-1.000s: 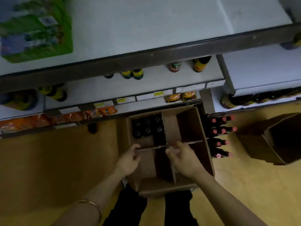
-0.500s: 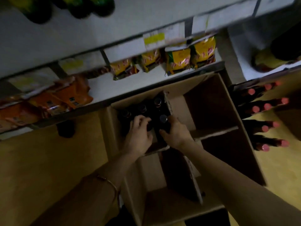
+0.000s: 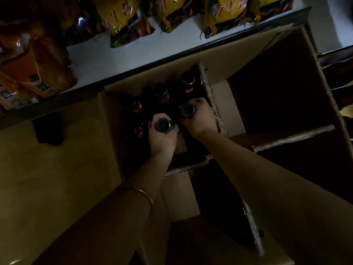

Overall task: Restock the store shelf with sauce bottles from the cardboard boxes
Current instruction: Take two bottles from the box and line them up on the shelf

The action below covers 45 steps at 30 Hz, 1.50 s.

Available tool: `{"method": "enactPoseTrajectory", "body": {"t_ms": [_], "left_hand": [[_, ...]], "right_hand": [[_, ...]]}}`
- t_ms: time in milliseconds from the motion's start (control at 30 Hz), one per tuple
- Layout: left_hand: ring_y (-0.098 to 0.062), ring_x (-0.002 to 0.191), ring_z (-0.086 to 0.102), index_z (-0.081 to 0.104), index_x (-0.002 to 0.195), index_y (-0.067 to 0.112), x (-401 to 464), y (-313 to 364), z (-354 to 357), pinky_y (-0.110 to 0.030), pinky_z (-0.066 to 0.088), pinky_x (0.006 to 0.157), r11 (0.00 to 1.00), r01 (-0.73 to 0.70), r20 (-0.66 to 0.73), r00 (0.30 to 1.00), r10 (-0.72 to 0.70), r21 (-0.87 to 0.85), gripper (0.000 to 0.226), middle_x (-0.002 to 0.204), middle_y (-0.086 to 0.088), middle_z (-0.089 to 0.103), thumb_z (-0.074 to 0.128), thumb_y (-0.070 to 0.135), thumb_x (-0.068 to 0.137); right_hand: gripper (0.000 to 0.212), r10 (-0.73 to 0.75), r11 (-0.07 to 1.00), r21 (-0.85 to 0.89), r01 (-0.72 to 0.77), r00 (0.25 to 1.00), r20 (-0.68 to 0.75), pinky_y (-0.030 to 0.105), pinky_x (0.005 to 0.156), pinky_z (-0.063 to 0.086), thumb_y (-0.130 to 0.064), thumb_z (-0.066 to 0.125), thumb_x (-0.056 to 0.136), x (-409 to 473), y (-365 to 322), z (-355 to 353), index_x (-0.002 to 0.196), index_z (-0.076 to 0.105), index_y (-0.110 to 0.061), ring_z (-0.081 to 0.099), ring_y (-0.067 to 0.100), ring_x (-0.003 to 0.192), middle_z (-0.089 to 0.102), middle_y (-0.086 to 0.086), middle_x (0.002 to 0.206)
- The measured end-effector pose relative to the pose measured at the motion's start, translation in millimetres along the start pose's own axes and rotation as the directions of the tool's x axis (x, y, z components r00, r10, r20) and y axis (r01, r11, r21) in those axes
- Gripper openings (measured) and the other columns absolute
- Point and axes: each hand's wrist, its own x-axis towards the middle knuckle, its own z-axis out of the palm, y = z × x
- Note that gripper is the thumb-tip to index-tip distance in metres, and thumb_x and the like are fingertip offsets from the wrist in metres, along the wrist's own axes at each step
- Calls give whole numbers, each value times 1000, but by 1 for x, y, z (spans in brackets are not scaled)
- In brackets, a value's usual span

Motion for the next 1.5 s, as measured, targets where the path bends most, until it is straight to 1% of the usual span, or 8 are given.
{"method": "enactPoseTrajectory", "body": {"t_ms": [233, 400, 633, 967, 1067, 1200, 1300, 1500], "left_hand": [[-12, 107, 47, 67, 97, 2, -3, -33, -16, 4, 29, 88, 906, -375, 242, 914, 326, 198, 30, 119, -2, 38, 74, -8, 70], [-9, 109, 47, 68, 89, 4, -4, -24, -26, 5, 27, 83, 909, -348, 329, 906, 265, 229, 15, 123, -2, 49, 77, 4, 76], [1, 87, 64, 64, 70, 24, -44, 26, -52, -10, 46, 76, 983, -182, 240, 956, 171, 24, 18, 89, 4, 72, 75, 17, 83], [-5, 72, 68, 65, 56, 33, -99, 191, -125, -23, 53, 75, 902, -429, 11, 903, 430, -44, 29, 64, 10, 70, 65, 45, 83], [-12, 66, 68, 66, 50, 34, -125, 249, -146, -31, 55, 73, 899, -420, 48, 902, 428, -127, 31, 60, 8, 69, 66, 35, 81], [-17, 63, 68, 62, 50, 27, -171, 326, -176, -34, 56, 71, 860, -496, 112, 854, 508, -117, 30, 57, 2, 68, 65, 30, 80], [-16, 62, 67, 62, 49, 22, -203, 374, -203, -27, 54, 69, 820, -546, 130, 812, 569, -173, 29, 55, 1, 67, 66, 27, 77], [-22, 59, 67, 63, 42, 29, -269, 478, -271, -44, 55, 70, 694, -653, 270, 640, 720, -302, 31, 50, 3, 64, 68, 29, 72]], "right_hand": [[36, -215, 975, -88, 205, 968, -130, 31, 85, 39, -40, 69, 85, 6, 14, 22, 104, 66, -9, 46, 28, 112, 52, 8, 122], [40, -235, 971, 30, 238, 970, -65, 25, 102, 26, -39, 72, 85, 7, 11, 20, 107, 67, -6, 44, 23, 123, 57, 8, 127], [37, -54, 963, 264, 43, 998, 33, 33, 90, 50, -41, 77, 79, -31, 13, -17, 105, 68, -16, 63, 13, 97, 68, -4, 97], [17, -108, 930, 339, 141, 988, -114, 33, 80, 56, -37, 76, 80, -118, -79, -135, 76, 69, -22, 68, 10, 83, 73, 0, 83], [11, -225, 889, 359, 285, 954, -200, 16, 70, 52, -27, 74, 84, -151, -132, -189, 77, 70, -20, 66, -3, 77, 72, -5, 80], [40, -309, 830, 382, 407, 905, -292, 40, 66, 52, -29, 73, 85, -201, -203, -256, 71, 64, 7, 66, 27, 68, 68, 22, 72], [29, -365, 810, 336, 481, 861, -354, 25, 58, 48, -22, 74, 85, -243, -257, -305, 60, 65, -10, 62, 5, 59, 67, -2, 59], [29, -388, 782, 244, 574, 754, -530, 30, 65, 53, -26, 73, 81, -350, -352, -394, 54, 65, -19, 67, 13, 59, 69, -2, 59]]}}
